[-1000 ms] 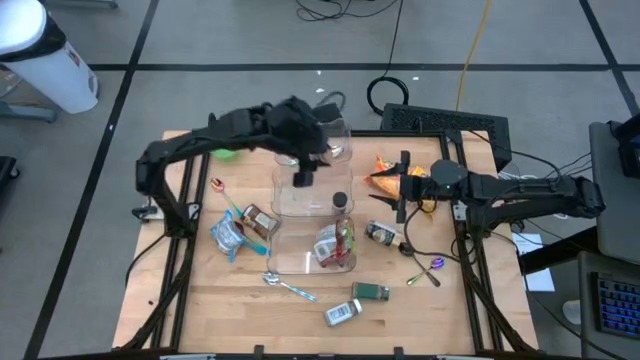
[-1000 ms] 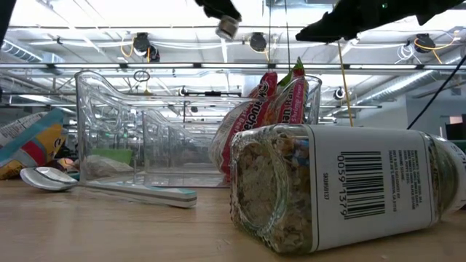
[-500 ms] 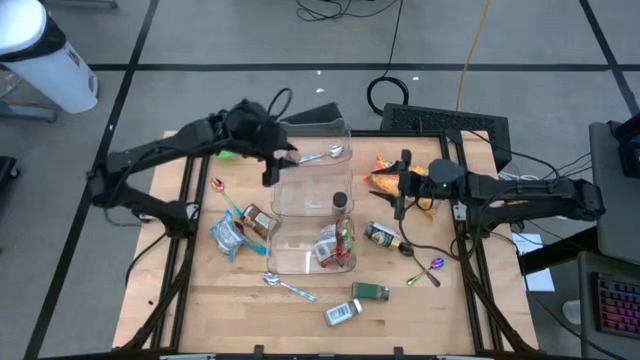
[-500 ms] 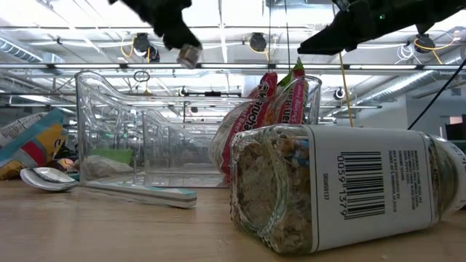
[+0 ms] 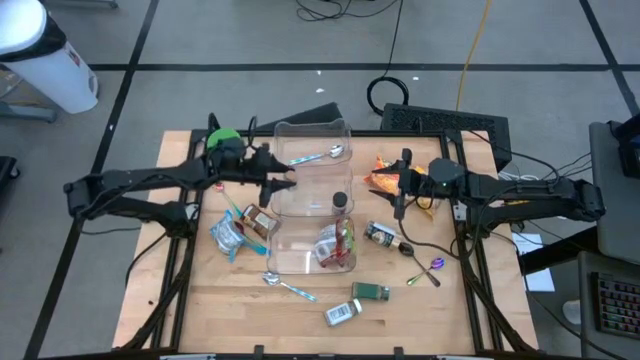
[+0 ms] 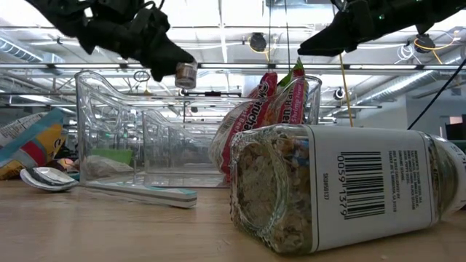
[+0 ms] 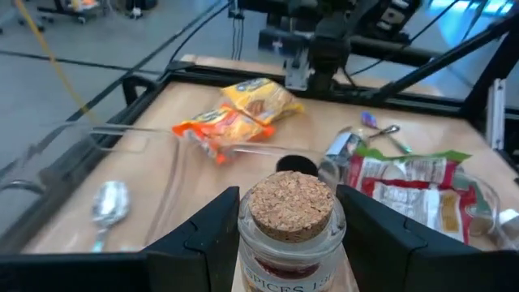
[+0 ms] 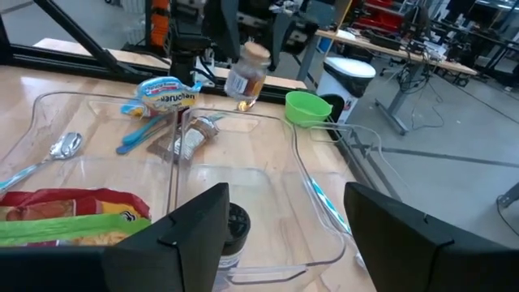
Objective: Pick & Place Food Item
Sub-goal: Put the brown seasoning bottle into the middle transparent bin
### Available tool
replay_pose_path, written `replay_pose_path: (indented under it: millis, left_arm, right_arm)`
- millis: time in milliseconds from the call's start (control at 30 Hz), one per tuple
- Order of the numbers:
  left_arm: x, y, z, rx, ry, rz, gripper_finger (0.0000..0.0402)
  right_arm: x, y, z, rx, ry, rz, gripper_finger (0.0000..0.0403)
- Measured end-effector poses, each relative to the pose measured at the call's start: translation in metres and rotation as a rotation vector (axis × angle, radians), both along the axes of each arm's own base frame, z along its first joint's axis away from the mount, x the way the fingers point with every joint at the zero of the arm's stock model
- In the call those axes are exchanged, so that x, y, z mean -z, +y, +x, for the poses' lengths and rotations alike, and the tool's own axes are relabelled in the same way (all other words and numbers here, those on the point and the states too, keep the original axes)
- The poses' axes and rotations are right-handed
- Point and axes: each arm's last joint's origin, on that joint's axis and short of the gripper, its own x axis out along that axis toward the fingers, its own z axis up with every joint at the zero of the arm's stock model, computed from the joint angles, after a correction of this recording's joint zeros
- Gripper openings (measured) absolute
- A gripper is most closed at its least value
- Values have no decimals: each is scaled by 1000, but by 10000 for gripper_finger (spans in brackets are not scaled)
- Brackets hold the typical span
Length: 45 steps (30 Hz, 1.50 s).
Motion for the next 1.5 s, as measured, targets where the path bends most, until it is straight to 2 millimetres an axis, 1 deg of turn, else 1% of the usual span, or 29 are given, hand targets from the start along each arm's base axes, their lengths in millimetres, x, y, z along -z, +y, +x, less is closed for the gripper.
replay_pose_path:
  millis: [67,167,233,433,567,733,833,967,1133,1367,1500]
  left_arm:
    - [9,-4,1,12,-27,-7,184]
    - [16,-9,5,26,-86,-16,184]
    - [17,-11,10,35,-121,-12,184]
    - [30,-19,29,-15,-128,33,184]
    - [39,-19,38,-7,-135,59,184]
    - [51,-17,47,-9,-127,48,184]
    - [55,-15,55,-9,-99,40,188]
    - [56,-10,69,-6,-72,48,187]
    - [61,1,81,-26,-33,49,183]
    - [77,15,88,-66,12,19,183]
    - [89,16,91,-60,41,-2,183]
  right_arm:
    - [1,0,1,1,3,4,240]
    - [2,0,1,1,13,5,240]
    - [3,-1,3,1,16,7,240]
    - [11,-2,10,7,46,33,240]
    - [16,-3,17,7,59,35,240]
    - [31,-3,20,5,-25,17,240]
    - [41,-4,15,13,-106,8,240]
    - [52,-7,7,34,-192,42,240]
    - [62,-7,2,41,-207,75,240]
    - [64,-6,1,39,-204,76,240]
    - [64,-6,1,38,-202,72,240]
